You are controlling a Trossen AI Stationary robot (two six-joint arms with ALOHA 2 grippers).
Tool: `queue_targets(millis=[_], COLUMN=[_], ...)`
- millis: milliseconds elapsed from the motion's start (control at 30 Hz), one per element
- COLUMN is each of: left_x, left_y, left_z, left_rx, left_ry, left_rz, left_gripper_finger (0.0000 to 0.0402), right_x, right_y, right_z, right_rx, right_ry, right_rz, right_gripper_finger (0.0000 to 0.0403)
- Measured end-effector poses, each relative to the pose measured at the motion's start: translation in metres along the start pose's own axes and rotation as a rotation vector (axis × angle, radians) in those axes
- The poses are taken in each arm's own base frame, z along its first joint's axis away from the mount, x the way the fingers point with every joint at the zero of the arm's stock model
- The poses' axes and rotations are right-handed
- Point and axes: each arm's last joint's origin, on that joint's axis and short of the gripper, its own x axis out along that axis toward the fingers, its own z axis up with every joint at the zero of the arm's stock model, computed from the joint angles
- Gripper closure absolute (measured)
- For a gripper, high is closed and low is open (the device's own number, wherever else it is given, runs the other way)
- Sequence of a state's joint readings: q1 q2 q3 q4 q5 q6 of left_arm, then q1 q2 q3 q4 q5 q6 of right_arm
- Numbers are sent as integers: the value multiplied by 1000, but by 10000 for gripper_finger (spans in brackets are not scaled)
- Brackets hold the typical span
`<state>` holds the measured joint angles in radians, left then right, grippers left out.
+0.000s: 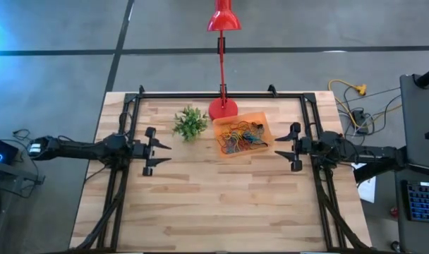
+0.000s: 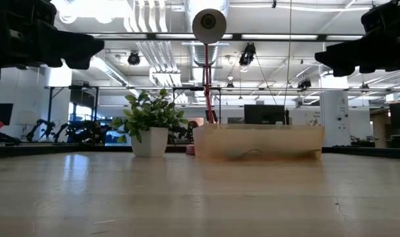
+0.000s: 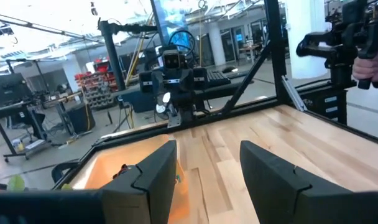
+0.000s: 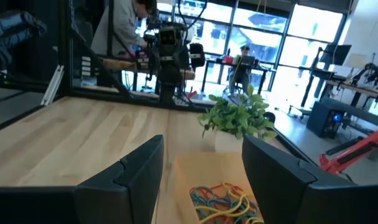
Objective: Pick and place rubber bands into bin
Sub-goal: Return to Home Position
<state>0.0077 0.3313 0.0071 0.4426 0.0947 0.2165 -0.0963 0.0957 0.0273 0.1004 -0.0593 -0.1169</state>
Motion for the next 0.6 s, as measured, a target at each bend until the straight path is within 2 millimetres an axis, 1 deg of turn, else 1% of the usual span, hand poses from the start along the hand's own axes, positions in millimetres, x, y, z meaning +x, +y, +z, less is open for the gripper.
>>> queue_targets(millis=[200, 600], left_x=[-5, -19], left_y=[-2, -5], left_z=[4, 6], left_rx=[6, 25], left_ry=[-34, -59], left_rz=[-15, -35], left_gripper_finger=[239, 240], right_x=[-7, -6], right_y=[0, 0], right_z=[1, -1], right_rx=[-1, -7], right_ry=[-21, -6], right_rz=[-2, -2], right_gripper_finger=[197, 197])
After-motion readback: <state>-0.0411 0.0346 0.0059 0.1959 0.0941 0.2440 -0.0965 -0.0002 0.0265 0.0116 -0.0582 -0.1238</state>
